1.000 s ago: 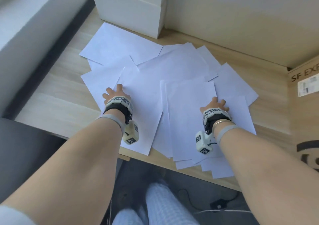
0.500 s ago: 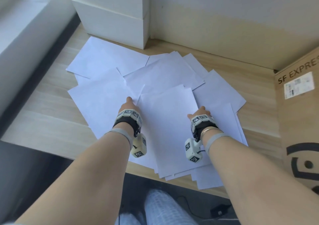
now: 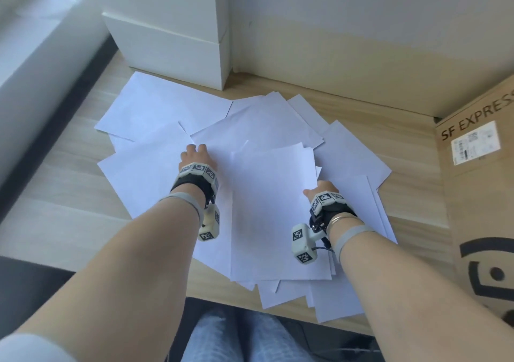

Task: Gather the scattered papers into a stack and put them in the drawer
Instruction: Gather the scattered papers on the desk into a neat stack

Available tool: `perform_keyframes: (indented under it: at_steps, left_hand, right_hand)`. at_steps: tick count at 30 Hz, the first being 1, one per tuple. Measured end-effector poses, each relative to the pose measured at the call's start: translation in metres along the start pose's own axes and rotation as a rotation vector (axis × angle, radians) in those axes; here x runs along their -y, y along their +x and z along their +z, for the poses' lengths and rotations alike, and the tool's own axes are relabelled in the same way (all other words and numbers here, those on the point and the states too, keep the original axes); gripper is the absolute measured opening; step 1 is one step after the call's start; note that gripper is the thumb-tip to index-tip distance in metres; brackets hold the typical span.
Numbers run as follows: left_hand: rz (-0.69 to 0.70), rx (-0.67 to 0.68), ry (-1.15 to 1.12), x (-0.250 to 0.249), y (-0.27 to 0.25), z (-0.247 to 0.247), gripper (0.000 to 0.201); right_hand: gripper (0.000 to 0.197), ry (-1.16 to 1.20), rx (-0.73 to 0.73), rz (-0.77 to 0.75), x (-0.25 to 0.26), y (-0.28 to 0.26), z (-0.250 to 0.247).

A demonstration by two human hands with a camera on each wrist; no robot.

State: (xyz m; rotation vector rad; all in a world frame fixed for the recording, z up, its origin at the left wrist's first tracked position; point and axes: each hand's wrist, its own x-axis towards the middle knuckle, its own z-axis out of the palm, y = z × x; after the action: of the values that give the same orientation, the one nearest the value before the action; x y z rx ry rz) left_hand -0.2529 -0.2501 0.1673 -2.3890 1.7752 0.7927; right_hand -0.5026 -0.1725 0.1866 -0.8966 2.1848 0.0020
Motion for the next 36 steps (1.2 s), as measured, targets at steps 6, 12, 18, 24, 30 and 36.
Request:
perform_keyframes:
  at_steps: [6,12,18,24,30,36]
  left_hand:
    - [0.168,0.110,0.161,-0.021,0.043,-0.016,0.058]
    - [0.197,0.136,0.200,-0.027,0.038,-0.006,0.046]
    - [0.143,0.088,0.060,-0.025,0.032,-0.004,0.038]
    - [0.067,0.072,-0.016,-0.021,0.031,0.002,0.041]
    - [0.005,0.200,-0.182,-0.030,0.035,0.003,0.037]
    - [0.045,0.258,-0.206,-0.038,0.034,-0.005,0.041]
  right_hand:
    - [0.027,0.056,-0.041,0.086,-0.014,0.008,-0.003]
    - [0.015,0.117,-0.089,0.143,-0.008,0.011,-0.002]
    - [0.030,0.221,-0.085,0.130,0.016,0.005,-0.002]
    - [0.015,0.300,-0.091,0.106,0.027,0.007,0.005]
    - [0.031,0.346,-0.010,0.088,0.040,0.009,0.010]
    - [0.040,0.331,-0.003,-0.021,0.047,0.013,0.016]
